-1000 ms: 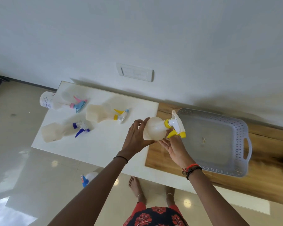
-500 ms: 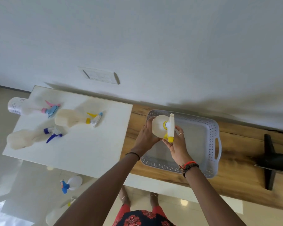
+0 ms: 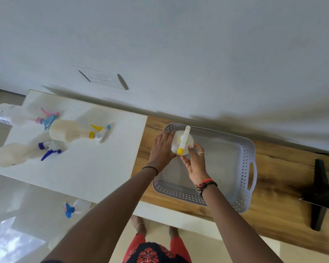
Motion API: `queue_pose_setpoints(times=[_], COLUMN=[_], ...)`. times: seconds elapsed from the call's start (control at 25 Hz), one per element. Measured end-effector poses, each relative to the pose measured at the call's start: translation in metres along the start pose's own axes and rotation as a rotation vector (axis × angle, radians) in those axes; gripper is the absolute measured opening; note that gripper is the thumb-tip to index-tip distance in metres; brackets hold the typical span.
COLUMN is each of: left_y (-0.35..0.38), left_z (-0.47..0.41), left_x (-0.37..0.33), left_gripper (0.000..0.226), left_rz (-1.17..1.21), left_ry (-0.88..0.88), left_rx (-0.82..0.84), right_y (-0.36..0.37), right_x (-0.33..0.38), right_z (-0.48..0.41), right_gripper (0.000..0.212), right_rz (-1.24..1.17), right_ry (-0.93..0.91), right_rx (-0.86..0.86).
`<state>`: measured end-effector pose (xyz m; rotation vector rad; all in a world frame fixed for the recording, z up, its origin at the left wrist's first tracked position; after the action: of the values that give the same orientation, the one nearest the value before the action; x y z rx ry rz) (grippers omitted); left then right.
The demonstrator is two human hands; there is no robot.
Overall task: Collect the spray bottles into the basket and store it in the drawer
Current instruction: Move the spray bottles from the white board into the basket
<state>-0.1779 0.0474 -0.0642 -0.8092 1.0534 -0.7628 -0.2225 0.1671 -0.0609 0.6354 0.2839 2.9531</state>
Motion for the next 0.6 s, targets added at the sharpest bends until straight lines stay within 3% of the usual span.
queue_pose_setpoints(times=[0.24,0.6], left_y=[0.001,-0.007], left_z=[-0.002,-0.010], left_x=[0.007,0.015], left_gripper=[0.073,0.078], left_rz=[-0.184,-0.174], left_ry=[0.060,0.032], left_rx=[-0.073,-0.022], right_y=[-0.004,0.008], right_x=[0.002,0.006], right_z=[-0.008,-0.005], right_gripper=[0.044,0.047], right_rz=[0.009,0.003], right_ry=[0.019,0.033], right_rx=[0.049,0.041])
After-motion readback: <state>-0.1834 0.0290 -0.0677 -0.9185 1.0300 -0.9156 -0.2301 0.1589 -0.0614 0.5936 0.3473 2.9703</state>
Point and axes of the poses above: each hand's wrist, its own z-axis away from the middle knuckle, its own y-axis out of the palm, x = y × z, the point moved 1 cm from there along -z, towards the middle knuckle, and after that the axes turned 7 degrees about y, right-handed, at the moved point
